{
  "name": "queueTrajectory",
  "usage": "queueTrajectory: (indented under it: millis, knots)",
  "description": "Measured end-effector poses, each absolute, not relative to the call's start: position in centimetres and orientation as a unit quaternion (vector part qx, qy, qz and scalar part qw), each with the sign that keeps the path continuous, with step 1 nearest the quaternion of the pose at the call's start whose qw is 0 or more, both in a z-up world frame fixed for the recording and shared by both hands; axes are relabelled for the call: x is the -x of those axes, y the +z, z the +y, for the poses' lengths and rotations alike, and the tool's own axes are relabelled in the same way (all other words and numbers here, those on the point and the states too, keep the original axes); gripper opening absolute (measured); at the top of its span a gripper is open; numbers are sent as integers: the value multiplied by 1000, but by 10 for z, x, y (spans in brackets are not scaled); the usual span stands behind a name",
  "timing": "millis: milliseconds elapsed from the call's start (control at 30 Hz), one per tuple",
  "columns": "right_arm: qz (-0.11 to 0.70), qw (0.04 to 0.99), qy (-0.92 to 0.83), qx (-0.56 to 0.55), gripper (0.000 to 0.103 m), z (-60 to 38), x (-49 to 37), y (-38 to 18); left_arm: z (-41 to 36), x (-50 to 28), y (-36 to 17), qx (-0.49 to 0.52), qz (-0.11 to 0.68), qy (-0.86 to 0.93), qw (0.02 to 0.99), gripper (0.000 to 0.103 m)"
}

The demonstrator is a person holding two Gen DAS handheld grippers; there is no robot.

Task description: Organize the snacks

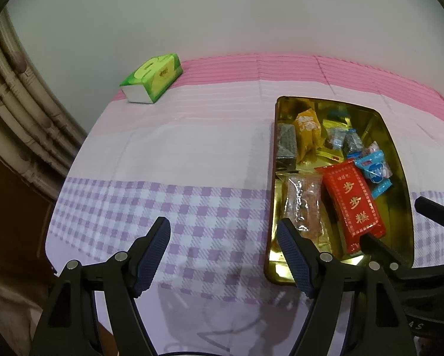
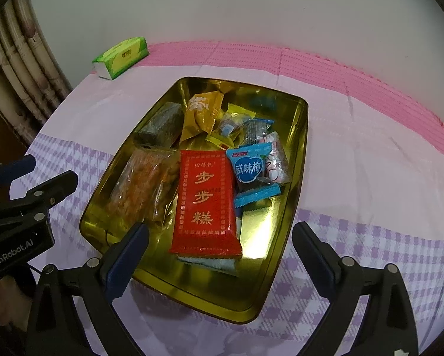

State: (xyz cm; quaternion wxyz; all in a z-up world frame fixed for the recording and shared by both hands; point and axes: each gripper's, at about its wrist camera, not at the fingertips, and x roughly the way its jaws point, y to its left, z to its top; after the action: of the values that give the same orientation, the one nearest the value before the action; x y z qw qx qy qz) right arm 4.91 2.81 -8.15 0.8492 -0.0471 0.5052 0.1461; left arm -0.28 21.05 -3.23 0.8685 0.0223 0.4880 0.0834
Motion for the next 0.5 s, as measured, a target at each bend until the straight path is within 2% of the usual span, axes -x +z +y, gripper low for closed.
queueTrajectory:
  millis: [500]
  knots:
    - [506,848,149,43,96,28,-47,-82,205,5,-31,-23,485,70,871,75]
